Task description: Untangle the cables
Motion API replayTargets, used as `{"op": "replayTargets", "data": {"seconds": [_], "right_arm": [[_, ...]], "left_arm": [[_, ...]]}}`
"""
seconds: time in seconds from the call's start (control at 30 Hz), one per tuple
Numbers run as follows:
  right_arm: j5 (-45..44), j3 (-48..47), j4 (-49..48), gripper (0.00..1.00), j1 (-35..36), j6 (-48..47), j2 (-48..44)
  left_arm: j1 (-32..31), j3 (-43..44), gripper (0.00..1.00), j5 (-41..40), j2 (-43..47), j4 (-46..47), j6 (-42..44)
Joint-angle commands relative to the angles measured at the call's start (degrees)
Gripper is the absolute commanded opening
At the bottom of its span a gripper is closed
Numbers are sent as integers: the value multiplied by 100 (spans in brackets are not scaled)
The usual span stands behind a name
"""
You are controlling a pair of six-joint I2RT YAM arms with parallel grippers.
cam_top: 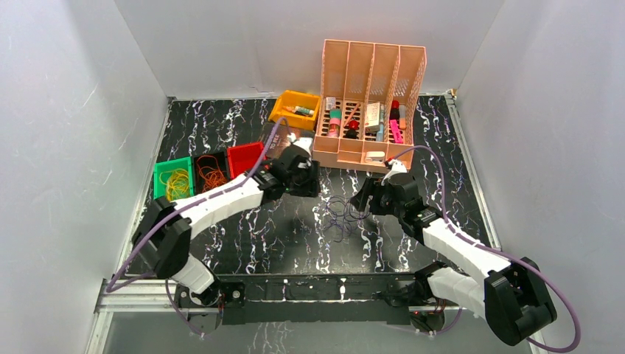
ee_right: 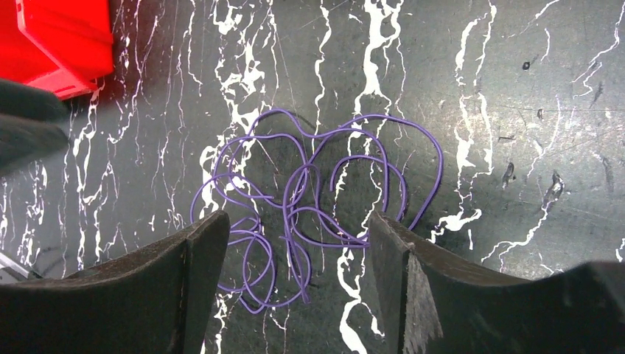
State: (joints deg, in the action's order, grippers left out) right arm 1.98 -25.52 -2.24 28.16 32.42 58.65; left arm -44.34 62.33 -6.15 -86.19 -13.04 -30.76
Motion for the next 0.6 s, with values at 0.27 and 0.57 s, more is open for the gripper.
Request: {"op": "replayTargets", "data": {"seconds": [0.27,0.57], "right_arm": [[-198,10,-87,75,20,107,-116],[-8,18,-181,75,18,212,89]], "left_arm": [[-535,-328,42,886,-571,987,-26],[-559,-801,41,1472,-713,1392,115]]}}
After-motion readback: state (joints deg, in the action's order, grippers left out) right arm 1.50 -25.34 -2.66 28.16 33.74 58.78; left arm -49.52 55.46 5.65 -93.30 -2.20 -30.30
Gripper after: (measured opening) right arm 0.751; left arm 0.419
